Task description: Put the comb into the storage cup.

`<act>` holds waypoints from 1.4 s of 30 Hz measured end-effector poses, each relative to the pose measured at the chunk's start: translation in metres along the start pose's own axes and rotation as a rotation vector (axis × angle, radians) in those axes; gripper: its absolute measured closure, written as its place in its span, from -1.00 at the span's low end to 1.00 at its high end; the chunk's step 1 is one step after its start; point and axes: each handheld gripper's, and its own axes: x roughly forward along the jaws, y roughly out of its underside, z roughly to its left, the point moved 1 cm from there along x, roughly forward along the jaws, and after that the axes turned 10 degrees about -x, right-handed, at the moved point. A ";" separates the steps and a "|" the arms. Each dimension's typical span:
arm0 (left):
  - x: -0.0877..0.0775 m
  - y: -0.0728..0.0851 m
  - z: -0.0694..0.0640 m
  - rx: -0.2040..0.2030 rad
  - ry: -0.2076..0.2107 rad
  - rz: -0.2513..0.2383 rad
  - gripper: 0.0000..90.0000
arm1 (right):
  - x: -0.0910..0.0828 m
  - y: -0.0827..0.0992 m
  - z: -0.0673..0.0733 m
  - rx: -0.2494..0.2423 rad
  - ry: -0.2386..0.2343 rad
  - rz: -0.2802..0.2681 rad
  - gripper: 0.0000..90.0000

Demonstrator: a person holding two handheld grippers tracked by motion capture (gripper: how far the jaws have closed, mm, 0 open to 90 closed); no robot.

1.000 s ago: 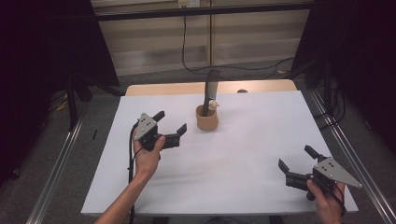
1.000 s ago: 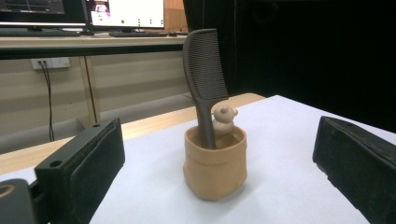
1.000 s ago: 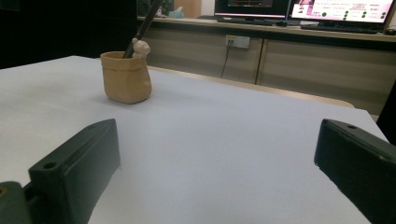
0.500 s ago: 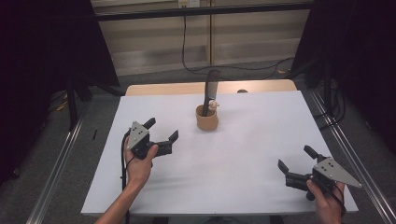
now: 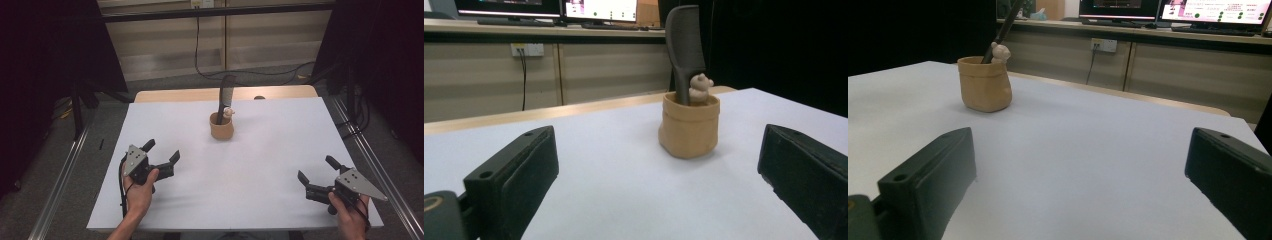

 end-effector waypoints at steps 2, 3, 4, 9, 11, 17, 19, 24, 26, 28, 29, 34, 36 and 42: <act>-0.003 0.000 0.001 0.000 -0.001 0.004 -0.93 | 0.000 0.000 0.000 -0.001 -0.002 0.000 -1.00; -0.004 0.000 0.001 0.005 -0.010 0.005 -0.93 | 0.000 0.000 0.000 -0.002 -0.002 -0.003 -1.00; -0.005 0.001 0.001 0.015 -0.014 0.008 -0.93 | 0.000 0.000 0.000 -0.003 -0.003 -0.002 -1.00; -0.011 0.007 -0.002 0.047 0.000 0.035 -0.93 | 0.000 0.000 0.001 -0.002 -0.007 0.001 -1.00; -0.015 0.009 -0.003 0.041 -0.005 0.032 -0.93 | 0.000 0.000 0.001 0.000 -0.009 -0.005 -1.00; -0.028 0.013 0.001 0.006 -0.036 0.035 -0.93 | -0.001 0.000 0.000 0.011 -0.001 -0.009 -1.00; -0.033 0.013 0.001 0.012 -0.045 0.024 -0.93 | -0.001 -0.001 0.001 0.011 -0.005 -0.009 -1.00; -0.048 0.011 -0.002 0.017 -0.043 -0.007 -0.93 | -0.001 -0.001 0.001 0.011 -0.004 -0.007 -1.00; -0.052 0.013 -0.003 0.011 -0.044 -0.008 -0.93 | -0.001 -0.001 0.001 0.010 -0.002 -0.006 -1.00; -0.056 0.015 -0.002 0.020 -0.044 0.004 -0.93 | -0.001 -0.001 0.001 0.009 -0.002 -0.006 -1.00; -0.058 0.016 -0.002 0.022 -0.051 0.002 -0.93 | -0.001 -0.001 0.001 0.010 -0.002 -0.005 -1.00; -0.065 0.019 0.005 0.013 -0.102 0.002 -0.93 | -0.001 -0.001 0.001 0.010 -0.001 -0.005 -1.00; -0.068 0.021 0.008 0.005 -0.117 0.014 -0.93 | -0.001 -0.001 0.001 0.013 -0.002 -0.005 -1.00; -0.077 0.022 0.008 -0.015 -0.109 0.028 -0.92 | -0.001 0.000 0.001 0.009 0.003 0.000 -1.00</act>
